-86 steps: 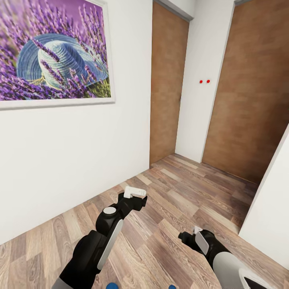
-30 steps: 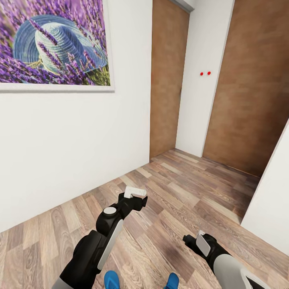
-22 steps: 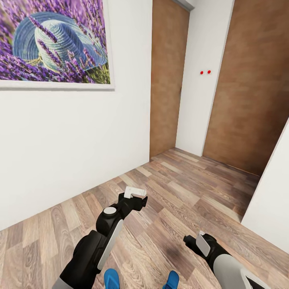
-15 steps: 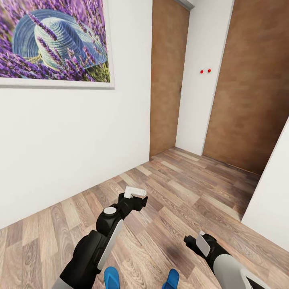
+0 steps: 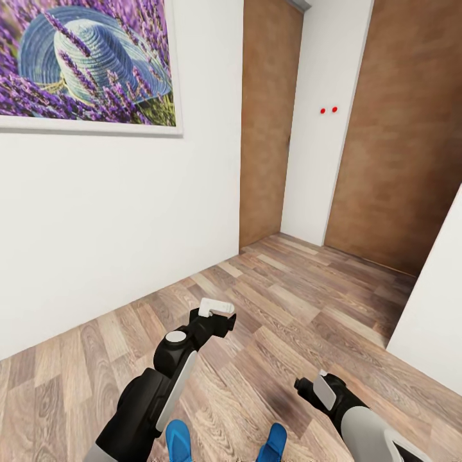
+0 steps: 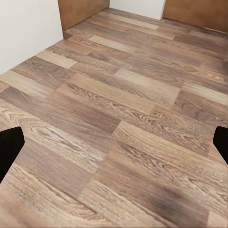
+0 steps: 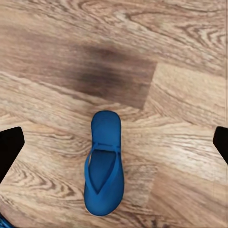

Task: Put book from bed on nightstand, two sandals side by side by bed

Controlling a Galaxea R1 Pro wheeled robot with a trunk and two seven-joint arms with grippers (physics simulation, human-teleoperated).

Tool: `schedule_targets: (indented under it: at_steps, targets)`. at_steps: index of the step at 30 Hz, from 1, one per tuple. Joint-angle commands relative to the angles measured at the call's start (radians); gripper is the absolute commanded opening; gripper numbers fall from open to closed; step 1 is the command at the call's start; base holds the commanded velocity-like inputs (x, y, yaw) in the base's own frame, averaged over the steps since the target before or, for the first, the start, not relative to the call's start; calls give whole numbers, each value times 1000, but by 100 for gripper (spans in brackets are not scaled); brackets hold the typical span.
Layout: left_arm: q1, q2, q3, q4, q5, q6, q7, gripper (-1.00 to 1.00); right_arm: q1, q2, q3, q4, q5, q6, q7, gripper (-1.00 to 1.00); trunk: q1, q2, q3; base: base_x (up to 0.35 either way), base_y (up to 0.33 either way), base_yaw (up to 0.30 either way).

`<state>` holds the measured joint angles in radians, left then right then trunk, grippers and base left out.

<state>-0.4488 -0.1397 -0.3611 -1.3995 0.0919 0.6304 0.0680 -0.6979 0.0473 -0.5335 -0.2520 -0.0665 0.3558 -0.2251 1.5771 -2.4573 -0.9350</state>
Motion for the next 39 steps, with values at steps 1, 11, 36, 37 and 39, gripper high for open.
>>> schedule_targets:
  at_steps: [1, 11, 36, 37, 39]
  targets:
    - [-1, 0, -1, -1, 10, 5, 7, 100, 0, 0, 1, -3, -7, 6, -9, 100, 4, -8, -4, 0, 0, 0]
    - [-1, 2, -3, -1, 55, 6, 7, 100, 0, 1, 3, -3, -7, 13, -21, 100, 25, -44, -39, 0, 0, 0]
    - [-1, 3, -2, -1, 62, 6, 7, 100, 0, 2, 10, -2, -4, 81, -11, 100, 36, -50, -136, 0, 0, 0]
    - [-1, 3, -2, -1, 62, 6, 7, 100, 0, 2, 10, -2, -3, 82, -11, 100, 37, -50, -140, 0, 0, 0]
    - [-1, 3, -2, -1, 62, 6, 7, 100, 0, 2, 11, -2, -2, 83, -11, 100, 38, -50, -148, 0, 0, 0]
